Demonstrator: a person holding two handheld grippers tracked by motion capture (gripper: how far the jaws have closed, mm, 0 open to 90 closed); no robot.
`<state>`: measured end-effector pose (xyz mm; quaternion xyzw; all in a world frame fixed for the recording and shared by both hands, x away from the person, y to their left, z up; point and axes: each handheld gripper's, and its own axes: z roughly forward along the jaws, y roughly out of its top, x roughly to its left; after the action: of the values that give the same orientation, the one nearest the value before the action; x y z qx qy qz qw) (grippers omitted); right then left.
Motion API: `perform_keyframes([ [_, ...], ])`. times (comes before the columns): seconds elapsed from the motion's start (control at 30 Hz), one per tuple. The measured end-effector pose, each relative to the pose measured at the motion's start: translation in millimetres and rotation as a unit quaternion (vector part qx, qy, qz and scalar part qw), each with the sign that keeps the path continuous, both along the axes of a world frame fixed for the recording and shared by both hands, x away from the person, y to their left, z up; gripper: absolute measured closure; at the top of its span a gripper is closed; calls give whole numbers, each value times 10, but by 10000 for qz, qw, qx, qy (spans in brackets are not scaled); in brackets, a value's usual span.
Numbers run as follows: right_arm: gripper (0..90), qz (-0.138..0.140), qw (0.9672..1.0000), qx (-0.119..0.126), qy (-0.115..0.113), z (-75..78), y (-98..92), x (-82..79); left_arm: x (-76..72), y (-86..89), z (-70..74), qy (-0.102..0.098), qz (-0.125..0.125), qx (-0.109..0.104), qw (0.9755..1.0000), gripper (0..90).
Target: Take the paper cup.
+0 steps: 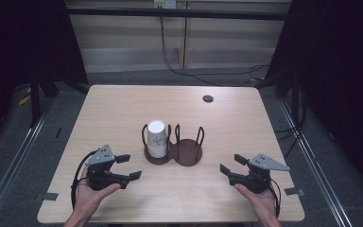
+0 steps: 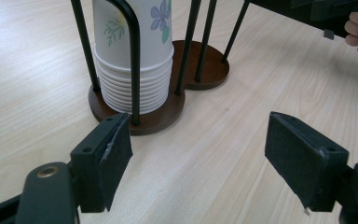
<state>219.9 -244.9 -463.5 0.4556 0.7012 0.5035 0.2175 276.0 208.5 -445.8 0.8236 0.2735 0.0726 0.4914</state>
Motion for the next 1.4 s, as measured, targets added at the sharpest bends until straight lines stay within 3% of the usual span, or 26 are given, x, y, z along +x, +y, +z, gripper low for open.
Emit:
perform_keyframes([
  [0.17,280,146,9999,59,-7,22,-20,-53,19,-21,2,57,-10,20,10000,228],
  [0.37,294,341,9992,149,166,10,27,-59,-10,-52,30,89,-92,59,9999,229],
  [0.47,297,456,9987,97,206,22,63,-55,10,-43,99,4,-93,96,9999,229],
  [0.73,289,593,9973,102,414,14,115,-49,65,-84,221,15,-240,100,9997,254],
  [1.03,281,638,9964,177,520,19,100,-48,180,-56,389,-16,-234,13,9997,253],
  [1.2,270,691,9960,217,516,21,104,-43,251,-76,447,-46,-239,3,9997,206],
  [1.3,261,737,9960,134,486,38,112,-57,285,-100,473,-54,-250,69,9996,228],
  [1.4,257,572,9972,45,489,52,75,-65,310,-109,520,-160,-271,86,9995,249],
])
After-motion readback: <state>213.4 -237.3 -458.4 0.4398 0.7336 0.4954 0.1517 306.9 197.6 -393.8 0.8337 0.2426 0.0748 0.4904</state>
